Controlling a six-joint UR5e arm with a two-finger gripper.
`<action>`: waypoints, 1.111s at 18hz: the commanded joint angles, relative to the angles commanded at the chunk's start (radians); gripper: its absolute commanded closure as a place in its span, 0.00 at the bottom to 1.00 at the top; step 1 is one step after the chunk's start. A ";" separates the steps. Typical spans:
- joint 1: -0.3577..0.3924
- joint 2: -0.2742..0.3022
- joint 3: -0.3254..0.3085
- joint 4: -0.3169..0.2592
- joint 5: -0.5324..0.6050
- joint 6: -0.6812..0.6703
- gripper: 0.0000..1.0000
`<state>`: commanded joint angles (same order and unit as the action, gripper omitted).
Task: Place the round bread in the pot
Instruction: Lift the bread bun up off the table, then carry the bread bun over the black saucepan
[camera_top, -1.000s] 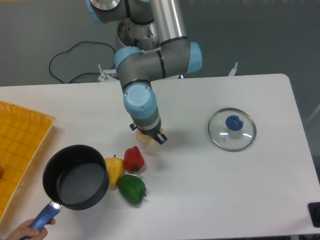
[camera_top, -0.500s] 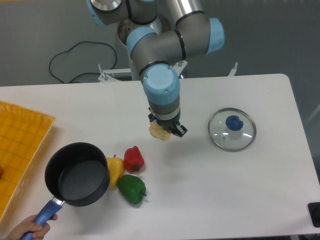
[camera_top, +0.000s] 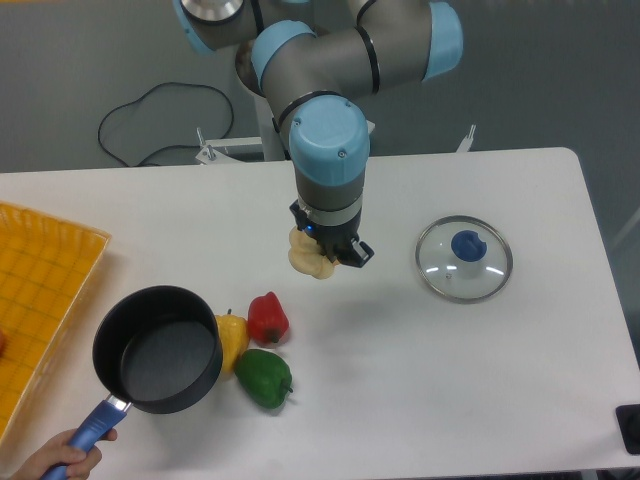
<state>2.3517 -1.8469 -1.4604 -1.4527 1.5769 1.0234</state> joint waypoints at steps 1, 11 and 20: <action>-0.009 0.000 0.002 0.002 -0.005 -0.006 1.00; -0.015 -0.023 0.020 0.025 -0.023 -0.008 1.00; -0.118 -0.043 0.083 0.041 -0.028 -0.137 1.00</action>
<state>2.2337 -1.8898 -1.3776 -1.4114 1.5493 0.8868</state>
